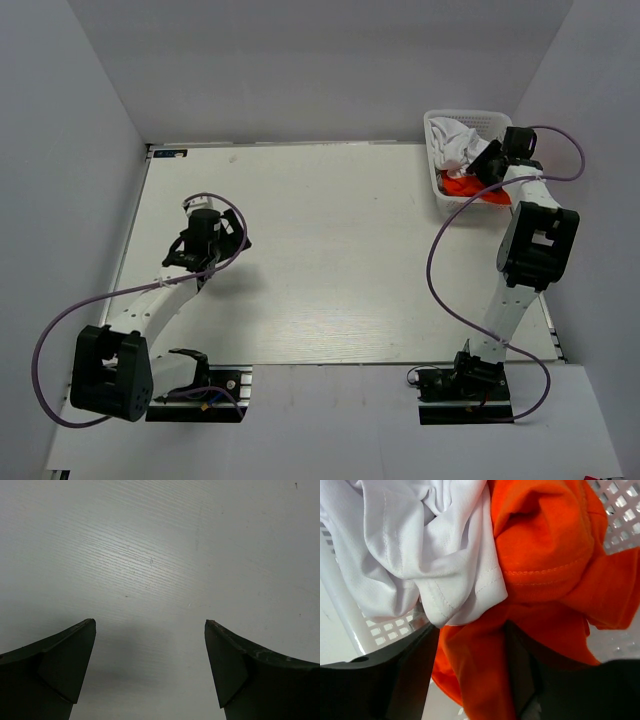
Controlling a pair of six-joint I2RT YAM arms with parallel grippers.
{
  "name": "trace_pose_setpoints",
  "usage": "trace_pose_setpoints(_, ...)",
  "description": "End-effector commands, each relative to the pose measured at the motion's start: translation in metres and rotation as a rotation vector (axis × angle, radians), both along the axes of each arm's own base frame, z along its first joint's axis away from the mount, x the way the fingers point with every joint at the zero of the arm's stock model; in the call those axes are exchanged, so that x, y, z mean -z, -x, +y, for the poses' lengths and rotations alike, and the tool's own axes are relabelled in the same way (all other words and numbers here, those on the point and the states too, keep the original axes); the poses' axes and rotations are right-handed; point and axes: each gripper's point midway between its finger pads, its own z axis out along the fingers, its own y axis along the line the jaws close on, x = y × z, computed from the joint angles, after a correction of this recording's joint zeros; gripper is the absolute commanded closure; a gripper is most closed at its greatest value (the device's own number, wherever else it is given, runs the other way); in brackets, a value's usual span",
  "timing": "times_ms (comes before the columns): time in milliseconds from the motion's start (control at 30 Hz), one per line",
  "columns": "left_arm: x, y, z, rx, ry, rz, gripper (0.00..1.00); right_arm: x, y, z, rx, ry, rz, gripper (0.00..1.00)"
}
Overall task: Fold and stack the t-shirts
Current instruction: Grab crumpled tshirt from bin with the right arm, then move the tshirt to the center of the board
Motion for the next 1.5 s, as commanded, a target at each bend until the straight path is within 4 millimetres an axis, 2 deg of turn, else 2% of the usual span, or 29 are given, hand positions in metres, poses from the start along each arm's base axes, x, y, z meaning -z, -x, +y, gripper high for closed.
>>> trace_pose_setpoints(0,-0.017,-0.012,-0.004,0.017,0.01,-0.045,0.0,-0.022,-0.022,0.001,-0.011,-0.023,-0.104,0.44)
trace_pose_setpoints(33,-0.013,-0.012,-0.004,0.017,0.008,-0.034,0.0,-0.023,-0.021,0.0,0.007,-0.025,-0.105,0.6)
trace_pose_setpoints(100,-0.015,-0.015,-0.005,0.017,0.008,-0.036,0.0,-0.026,-0.025,-0.004,0.029,-0.015,-0.123,0.76)
trace_pose_setpoints(167,-0.011,-0.015,-0.005,0.017,0.006,-0.024,0.0,-0.031,-0.025,-0.006,0.043,-0.016,-0.129,1.0)
trace_pose_setpoints(233,-0.011,-0.015,-0.005,0.017,0.006,-0.024,0.0,-0.037,-0.028,-0.011,0.068,0.008,-0.142,1.0)
trace_pose_setpoints(333,-0.012,-0.017,-0.007,0.025,0.012,-0.024,0.0,-0.063,-0.032,-0.002,0.01,-0.001,-0.191,1.0)
trace_pose_setpoints(500,-0.019,-0.017,-0.01,0.039,0.027,-0.041,0.0,-0.149,-0.033,0.016,-0.093,0.01,-0.366,1.0)
trace_pose_setpoints(633,-0.024,-0.011,-0.011,0.047,0.036,-0.061,0.0,-0.219,-0.025,0.014,-0.099,0.056,-0.5,1.0)
trace_pose_setpoints(700,-0.024,-0.009,-0.01,0.047,0.037,-0.064,0.0,-0.244,-0.022,0.012,-0.094,0.08,-0.548,1.0)
trace_pose_setpoints(733,-0.024,-0.008,-0.012,0.056,0.043,-0.063,0.0,-0.273,-0.019,0.013,-0.099,0.098,-0.604,1.0)
trace_pose_setpoints(800,-0.03,-0.008,-0.012,0.056,0.046,-0.081,0.0,-0.292,-0.017,0.015,-0.11,0.108,-0.639,1.0)
trace_pose_setpoints(833,-0.03,-0.008,-0.012,0.056,0.046,-0.081,0.0,-0.316,-0.014,0.019,-0.125,0.115,-0.69,1.0)
trace_pose_setpoints(900,-0.029,-0.006,-0.011,0.056,0.047,-0.082,0.0,-0.341,-0.011,0.021,-0.134,0.124,-0.756,1.0)
trace_pose_setpoints(933,-0.032,-0.006,-0.011,0.056,0.048,-0.091,0.0,-0.36,-0.007,0.022,-0.142,0.135,-0.804,1.0)
trace_pose_setpoints(1000,-0.032,-0.006,-0.011,0.056,0.048,-0.091,0.0,-0.377,-0.004,0.024,-0.145,0.14,-0.848,1.0)
trace_pose_setpoints(1033,-0.035,-0.005,-0.011,0.056,0.05,-0.1,0.0,-0.395,0.001,0.026,-0.15,0.15,-0.889,1.0)
trace_pose_setpoints(1233,-0.034,-0.003,-0.011,0.056,0.05,-0.101,0.0,-0.413,0.007,0.026,-0.149,0.165,-0.926,1.0)
trace_pose_setpoints(1467,-0.034,-0.003,-0.012,0.064,0.055,-0.099,0.0,-0.411,0.008,0.03,-0.175,0.167,-0.923,1.0)
